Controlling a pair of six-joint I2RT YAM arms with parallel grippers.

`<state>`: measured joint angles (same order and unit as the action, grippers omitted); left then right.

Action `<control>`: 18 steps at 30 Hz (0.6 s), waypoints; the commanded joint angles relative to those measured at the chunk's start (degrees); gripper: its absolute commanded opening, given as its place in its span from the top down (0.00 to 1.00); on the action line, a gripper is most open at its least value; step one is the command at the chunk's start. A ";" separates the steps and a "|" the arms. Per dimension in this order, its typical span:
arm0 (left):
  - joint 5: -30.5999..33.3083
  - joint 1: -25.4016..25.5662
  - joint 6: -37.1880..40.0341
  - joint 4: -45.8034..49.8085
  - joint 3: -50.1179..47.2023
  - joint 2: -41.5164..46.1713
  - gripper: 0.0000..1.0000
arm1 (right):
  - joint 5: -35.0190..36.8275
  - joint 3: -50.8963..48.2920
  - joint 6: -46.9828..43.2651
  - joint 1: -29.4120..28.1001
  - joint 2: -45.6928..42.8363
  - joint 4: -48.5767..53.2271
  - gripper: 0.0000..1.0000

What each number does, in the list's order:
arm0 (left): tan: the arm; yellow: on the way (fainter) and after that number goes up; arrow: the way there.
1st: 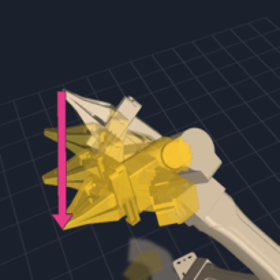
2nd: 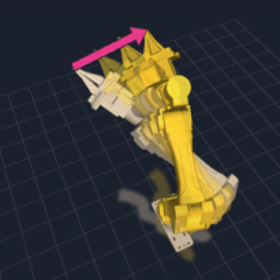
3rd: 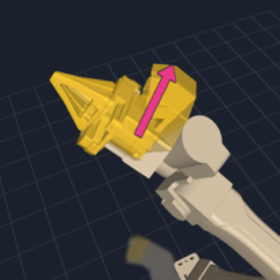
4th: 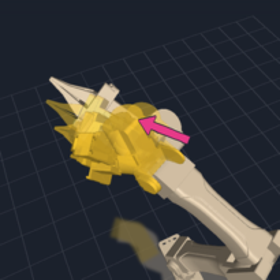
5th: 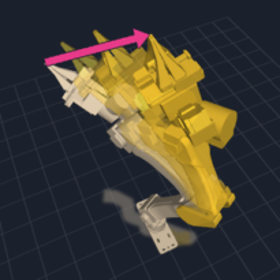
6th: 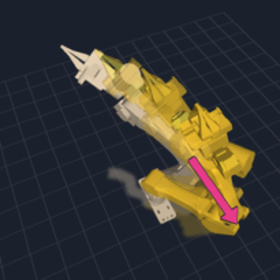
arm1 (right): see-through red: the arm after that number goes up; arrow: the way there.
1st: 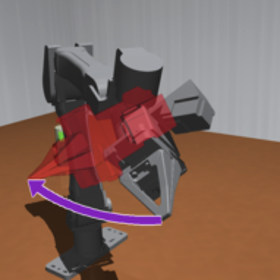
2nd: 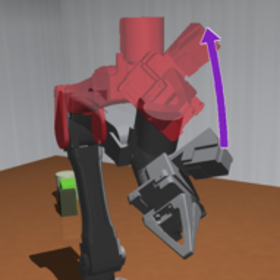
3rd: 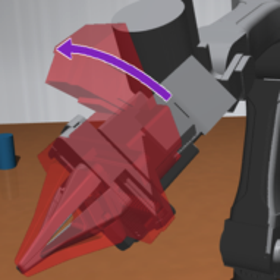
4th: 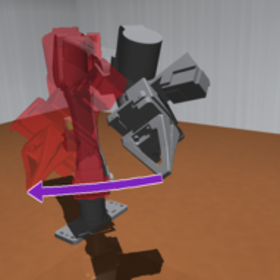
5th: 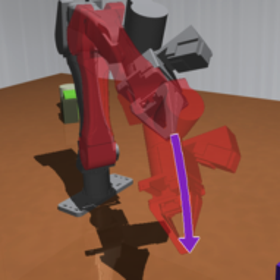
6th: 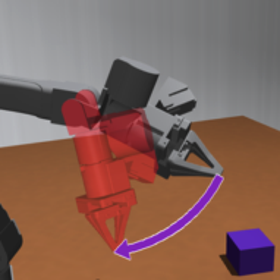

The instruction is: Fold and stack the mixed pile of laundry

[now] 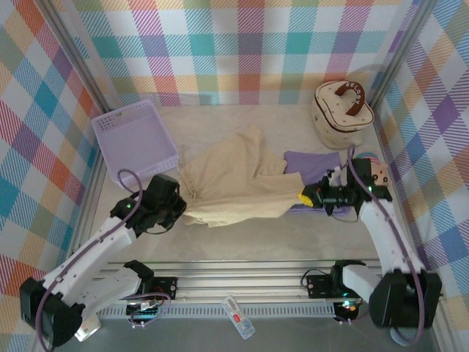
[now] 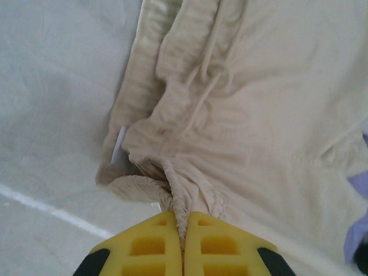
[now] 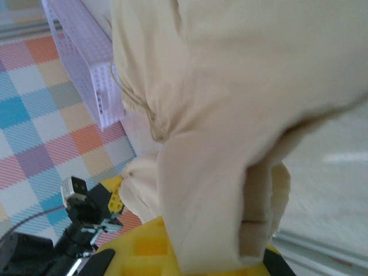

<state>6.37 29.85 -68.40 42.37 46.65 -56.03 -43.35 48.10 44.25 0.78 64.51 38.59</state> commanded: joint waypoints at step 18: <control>17.80 -12.79 -1.06 8.96 17.54 -24.34 0.00 | 10.08 93.97 4.37 -13.81 75.25 -0.80 0.01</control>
<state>21.56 17.43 -67.24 45.08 66.11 -81.76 -34.72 135.13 49.10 -13.17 139.00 28.49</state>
